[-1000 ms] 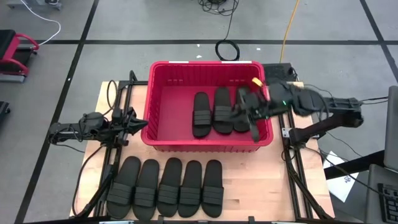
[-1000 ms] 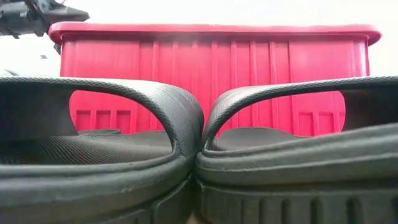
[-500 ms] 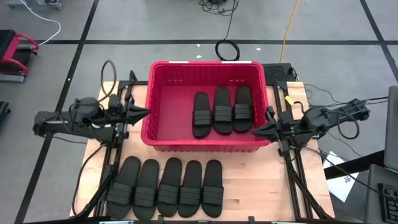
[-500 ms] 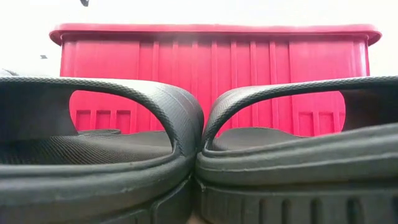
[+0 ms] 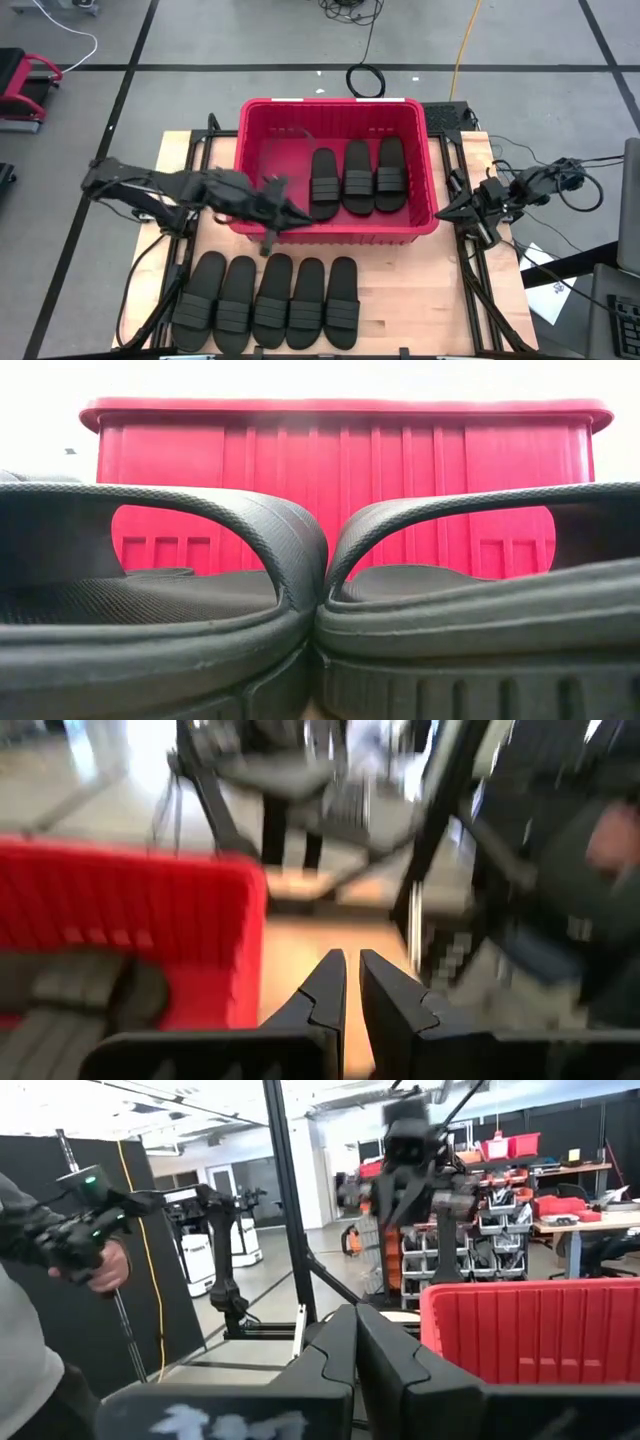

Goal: Pick and place slides into bin
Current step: Put the black slipper into the bin

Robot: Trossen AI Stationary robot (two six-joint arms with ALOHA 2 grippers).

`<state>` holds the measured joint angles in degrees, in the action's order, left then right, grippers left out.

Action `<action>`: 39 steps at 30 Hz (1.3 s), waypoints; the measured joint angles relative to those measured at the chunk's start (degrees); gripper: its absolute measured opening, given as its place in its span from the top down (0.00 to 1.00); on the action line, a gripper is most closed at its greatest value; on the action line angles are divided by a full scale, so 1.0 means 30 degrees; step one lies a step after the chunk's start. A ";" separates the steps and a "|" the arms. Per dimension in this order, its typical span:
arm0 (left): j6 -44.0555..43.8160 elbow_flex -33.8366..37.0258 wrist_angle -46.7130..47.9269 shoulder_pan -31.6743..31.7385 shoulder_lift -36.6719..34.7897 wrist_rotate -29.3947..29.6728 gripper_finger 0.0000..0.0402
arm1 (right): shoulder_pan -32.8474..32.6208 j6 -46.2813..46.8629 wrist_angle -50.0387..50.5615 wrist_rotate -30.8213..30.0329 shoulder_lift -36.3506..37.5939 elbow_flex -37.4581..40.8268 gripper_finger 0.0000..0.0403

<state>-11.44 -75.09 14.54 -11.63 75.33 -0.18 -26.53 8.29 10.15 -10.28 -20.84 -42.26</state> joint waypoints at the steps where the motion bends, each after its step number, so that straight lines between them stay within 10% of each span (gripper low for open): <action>1: 0.0204 -0.0762 0.1153 -0.0241 0.0682 -0.0010 0.92 | -0.0005 0.0000 0.0090 0.0000 0.0125 0.0000 1.00; 16: -0.2021 -0.4664 0.6355 -0.1621 0.6396 -0.9184 0.76 | 0.0002 -0.0308 0.0677 -0.0066 0.1608 0.0000 1.00; 28: 0.1867 -0.4649 0.5360 -0.2684 0.8656 -0.6616 0.41 | 0.0002 0.0450 0.1711 -0.0029 0.2232 -0.0029 1.00; 39: 0.1898 -0.4649 0.5439 -0.1683 1.0473 -0.6669 0.36 | 0.0002 0.2220 0.2647 -0.1004 0.2310 -0.0029 1.00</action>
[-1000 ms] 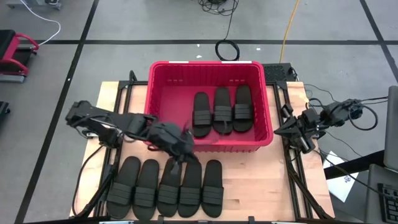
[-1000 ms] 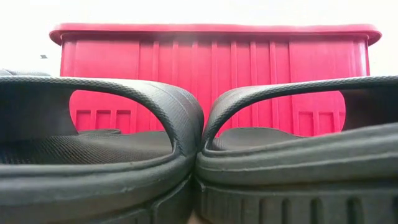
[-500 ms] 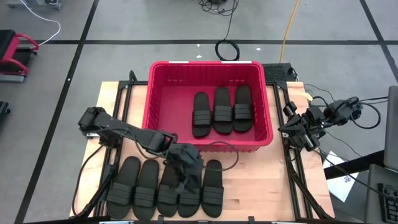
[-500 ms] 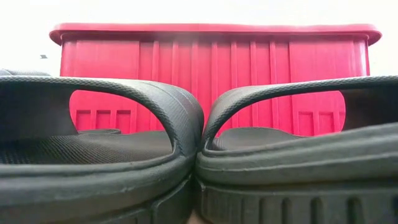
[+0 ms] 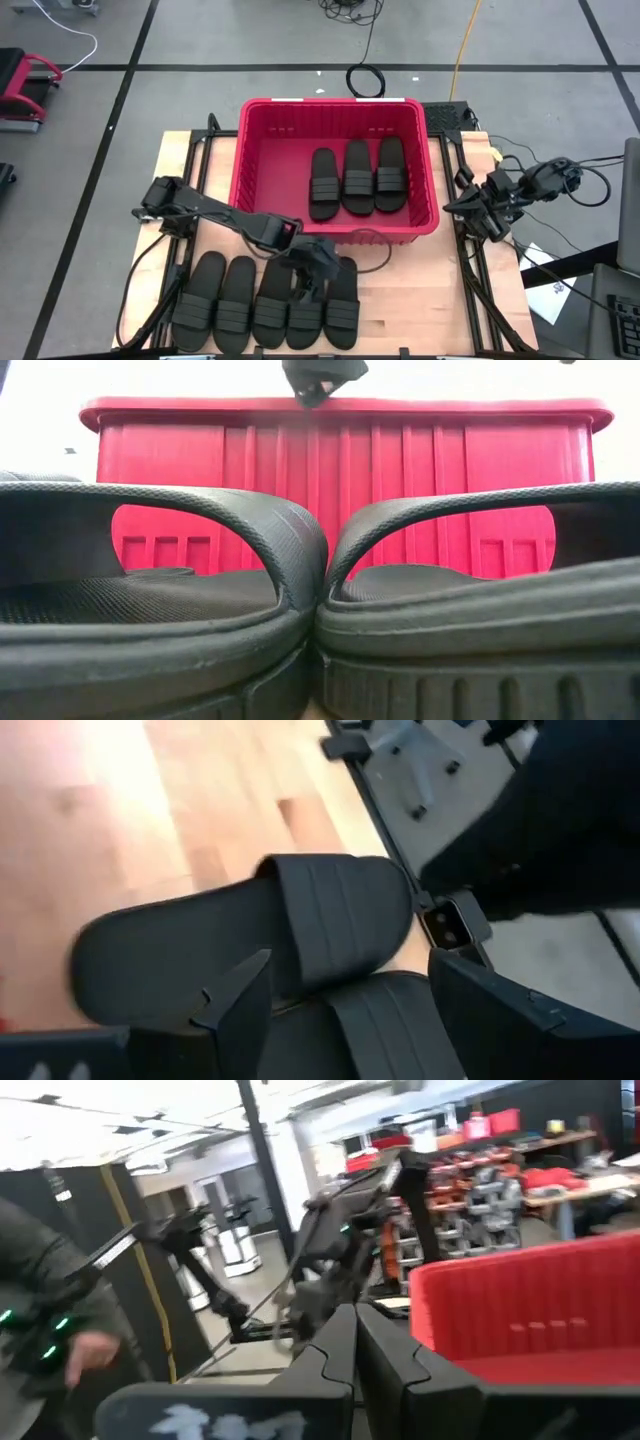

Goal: Pick and place slides into bin
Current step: Put the black slipper into the bin

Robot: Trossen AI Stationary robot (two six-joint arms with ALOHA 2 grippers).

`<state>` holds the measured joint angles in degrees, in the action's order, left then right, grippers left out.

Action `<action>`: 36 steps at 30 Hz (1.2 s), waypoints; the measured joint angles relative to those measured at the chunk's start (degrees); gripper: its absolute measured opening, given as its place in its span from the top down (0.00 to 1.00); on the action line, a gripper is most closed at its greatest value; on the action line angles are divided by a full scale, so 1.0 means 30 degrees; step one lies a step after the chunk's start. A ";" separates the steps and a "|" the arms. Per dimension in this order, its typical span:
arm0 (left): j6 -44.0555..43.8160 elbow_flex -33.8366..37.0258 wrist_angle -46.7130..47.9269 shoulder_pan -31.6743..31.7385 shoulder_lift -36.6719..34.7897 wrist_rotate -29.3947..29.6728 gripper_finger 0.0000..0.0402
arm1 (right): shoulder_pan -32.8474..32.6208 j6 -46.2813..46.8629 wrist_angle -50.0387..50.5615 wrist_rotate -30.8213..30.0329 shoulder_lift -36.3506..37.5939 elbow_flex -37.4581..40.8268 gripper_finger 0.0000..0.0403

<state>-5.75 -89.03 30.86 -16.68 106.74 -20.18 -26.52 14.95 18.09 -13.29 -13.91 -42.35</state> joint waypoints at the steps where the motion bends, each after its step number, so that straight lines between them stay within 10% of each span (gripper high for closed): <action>1: 0.0239 0.0000 -0.0139 -0.0003 0.0184 -0.0426 0.37 | 0.0001 0.0143 0.0012 -0.0271 0.0000 0.0000 1.00; 23: -0.2489 0.0000 -0.5568 -0.0175 0.4471 0.0728 0.29 | 0.0001 0.1161 -0.0371 0.2204 0.0000 0.0007 1.00; 36: -0.4086 0.0015 -0.6473 -0.0755 0.6138 -0.2766 0.32 | 0.0007 0.1167 -0.0359 0.2985 0.0015 0.0015 1.00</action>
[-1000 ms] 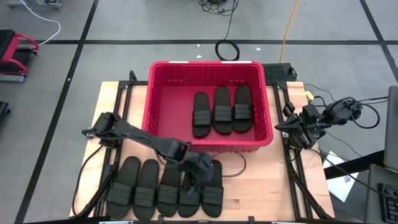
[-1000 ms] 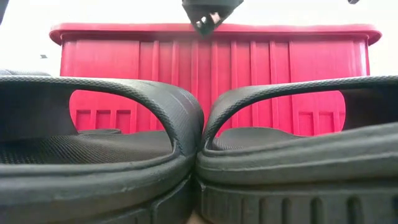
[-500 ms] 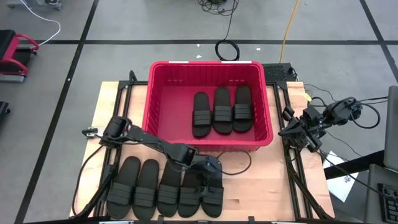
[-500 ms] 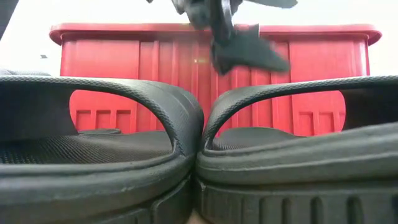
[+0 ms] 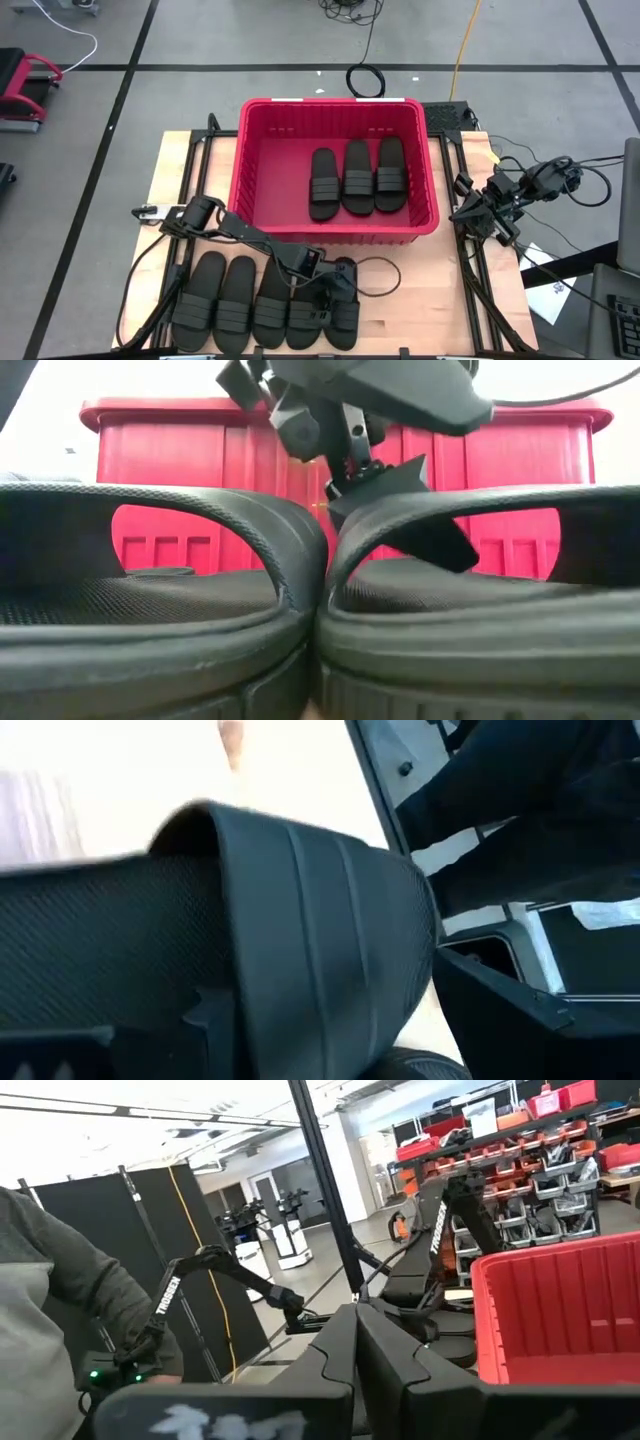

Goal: Pick and place slides into bin
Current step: Put the black slipper into the bin

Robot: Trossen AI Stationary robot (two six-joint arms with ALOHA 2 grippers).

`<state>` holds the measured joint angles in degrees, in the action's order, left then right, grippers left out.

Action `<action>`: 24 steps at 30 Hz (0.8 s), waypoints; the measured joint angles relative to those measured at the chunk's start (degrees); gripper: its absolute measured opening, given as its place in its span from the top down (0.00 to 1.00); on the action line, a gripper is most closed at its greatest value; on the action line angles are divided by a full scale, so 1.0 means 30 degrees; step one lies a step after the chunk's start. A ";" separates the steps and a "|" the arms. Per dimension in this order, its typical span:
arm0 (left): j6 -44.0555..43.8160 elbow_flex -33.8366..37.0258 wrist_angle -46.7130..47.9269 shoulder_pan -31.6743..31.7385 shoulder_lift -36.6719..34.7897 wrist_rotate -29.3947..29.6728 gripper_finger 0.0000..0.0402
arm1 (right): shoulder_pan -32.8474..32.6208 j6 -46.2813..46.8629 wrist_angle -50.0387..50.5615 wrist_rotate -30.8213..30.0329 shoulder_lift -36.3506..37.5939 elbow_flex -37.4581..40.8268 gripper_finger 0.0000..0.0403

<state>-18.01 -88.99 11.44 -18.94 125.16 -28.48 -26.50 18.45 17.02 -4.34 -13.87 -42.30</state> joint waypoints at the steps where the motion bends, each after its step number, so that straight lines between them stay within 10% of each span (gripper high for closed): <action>1: -0.0051 0.0000 0.0038 -0.0035 0.0025 0.0026 0.32 | 0.0000 0.0052 -0.0007 -0.0007 0.0000 0.0000 1.00; 7: 0.0758 0.0000 -0.0159 -0.0054 0.0052 0.0194 0.42 | 0.0000 0.0025 -0.0006 -0.0041 0.0000 0.0000 1.00; 14: 0.1608 0.0000 -0.0880 -0.0035 0.0038 -0.1270 0.94 | 0.0000 -0.0028 -0.0007 -0.0162 0.0000 0.0000 1.00; 24: 0.2490 -0.2748 -0.0269 -0.0086 -0.1981 -0.3928 0.98 | -0.0007 -0.0371 -0.0022 -0.0545 0.0000 0.0000 1.00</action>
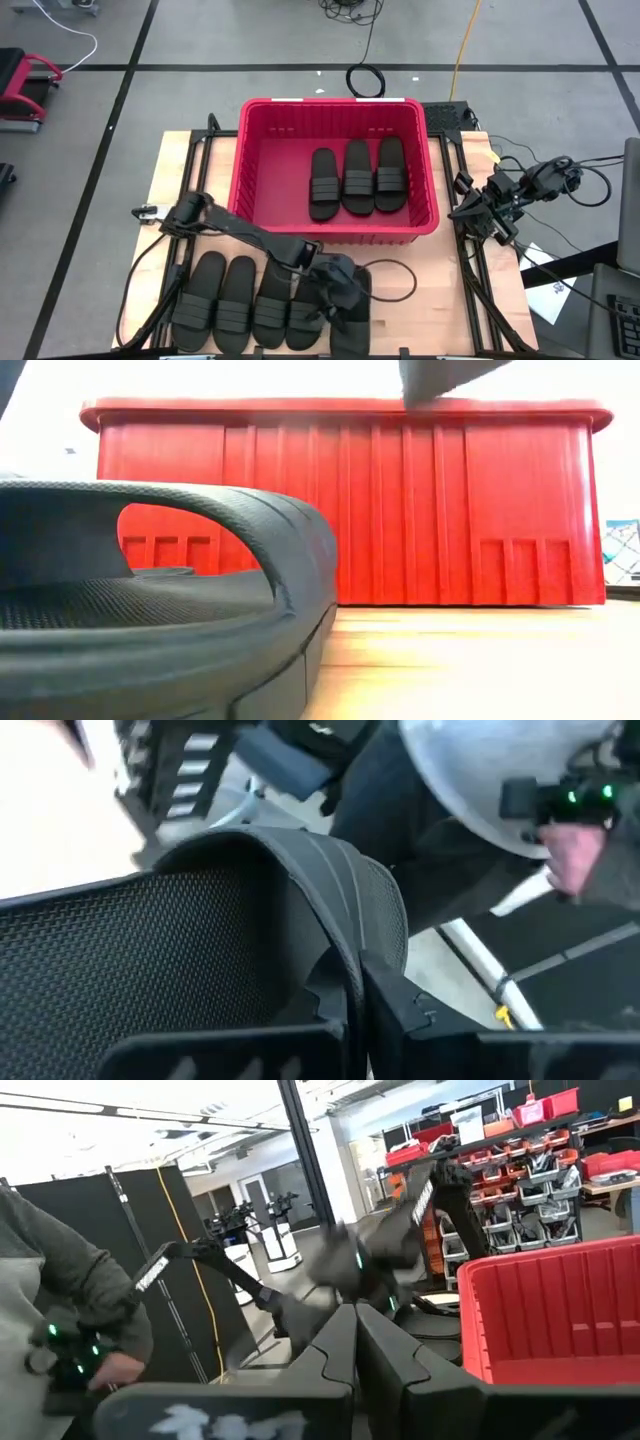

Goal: Pick and place slides into bin
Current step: Put the black slipper into the bin

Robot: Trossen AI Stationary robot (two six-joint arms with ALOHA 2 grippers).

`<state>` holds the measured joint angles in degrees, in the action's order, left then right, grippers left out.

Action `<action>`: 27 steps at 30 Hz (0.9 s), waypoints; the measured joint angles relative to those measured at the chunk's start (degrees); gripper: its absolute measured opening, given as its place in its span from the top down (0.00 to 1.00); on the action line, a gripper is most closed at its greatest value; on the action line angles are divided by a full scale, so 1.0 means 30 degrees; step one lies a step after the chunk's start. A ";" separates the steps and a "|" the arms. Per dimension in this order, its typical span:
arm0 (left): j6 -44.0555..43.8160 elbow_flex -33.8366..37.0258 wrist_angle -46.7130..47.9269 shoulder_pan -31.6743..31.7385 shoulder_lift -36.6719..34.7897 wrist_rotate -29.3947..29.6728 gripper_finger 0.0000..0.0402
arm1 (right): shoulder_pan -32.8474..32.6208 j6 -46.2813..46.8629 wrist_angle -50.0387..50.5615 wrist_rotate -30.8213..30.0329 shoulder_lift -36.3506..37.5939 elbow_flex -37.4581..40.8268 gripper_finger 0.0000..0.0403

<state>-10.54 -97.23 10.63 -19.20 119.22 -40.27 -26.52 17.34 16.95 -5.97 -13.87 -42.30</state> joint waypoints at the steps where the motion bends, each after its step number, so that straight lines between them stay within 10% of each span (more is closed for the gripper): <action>1: 0.0527 -0.0641 0.1206 -0.0019 -0.0406 0.0220 0.98 | 0.0005 -0.0015 -0.0005 -0.0001 0.0000 0.0000 1.00; 9: 0.4025 -0.6027 1.4063 0.0181 -0.4894 0.7410 0.99 | 0.0005 -0.1151 -0.0661 -0.0653 -0.0007 0.0000 1.00; 15: 0.4739 -0.6831 1.6930 0.0254 -0.8568 1.0512 0.99 | 0.0007 -0.2559 -0.1014 -0.2870 -0.0007 0.0000 1.00; 27: 0.8351 -0.6804 2.1922 0.7493 -1.1694 0.9065 0.99 | 0.0015 -0.3214 -0.1808 -0.4130 -0.0007 0.0000 1.00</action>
<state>14.52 -117.64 76.40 3.28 84.13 -13.07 -26.48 7.70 11.53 -18.36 -13.89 -42.30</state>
